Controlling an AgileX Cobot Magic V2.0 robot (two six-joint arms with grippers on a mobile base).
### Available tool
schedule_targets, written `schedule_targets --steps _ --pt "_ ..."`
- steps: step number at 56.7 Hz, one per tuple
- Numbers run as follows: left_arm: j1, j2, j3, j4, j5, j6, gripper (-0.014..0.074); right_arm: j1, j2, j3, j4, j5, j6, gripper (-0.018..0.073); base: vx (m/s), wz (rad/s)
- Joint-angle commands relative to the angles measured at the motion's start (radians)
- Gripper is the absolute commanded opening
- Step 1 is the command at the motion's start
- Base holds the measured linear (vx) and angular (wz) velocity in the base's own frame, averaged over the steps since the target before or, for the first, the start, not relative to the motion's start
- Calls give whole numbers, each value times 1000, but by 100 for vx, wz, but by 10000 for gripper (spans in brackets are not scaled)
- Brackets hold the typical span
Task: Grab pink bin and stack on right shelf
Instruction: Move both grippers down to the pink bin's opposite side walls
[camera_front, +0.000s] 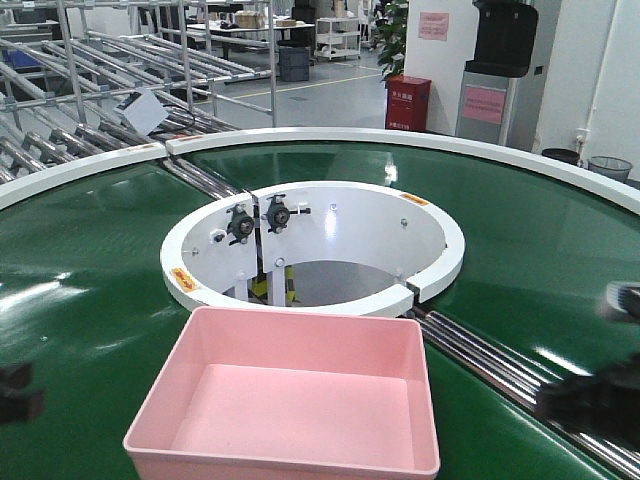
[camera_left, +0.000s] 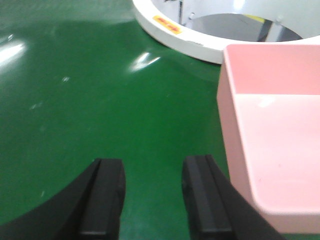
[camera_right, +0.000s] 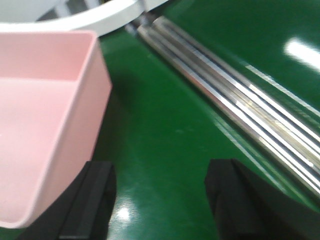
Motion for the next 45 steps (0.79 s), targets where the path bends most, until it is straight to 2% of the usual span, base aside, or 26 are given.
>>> schedule_targets --steps 1,13,21,25,35,45 --pt "-45 89 -167 -6 12 16 417 52 87 -160 -1 22 -13 467 0 0" --pt "-117 358 -492 -6 222 24 417 133 370 -461 1 166 88 461 0 0" --pt "-135 514 -665 -17 322 40 433 157 518 -605 -3 240 96 447 0 0" --pt "-137 583 -735 -43 356 48 449 157 578 -662 -3 263 137 445 0 0" --pt "-137 706 -825 -102 394 57 457 157 681 -735 -6 270 192 445 0 0" --pt "-137 790 -829 -140 396 57 457 157 754 -746 -6 306 211 425 0 0"
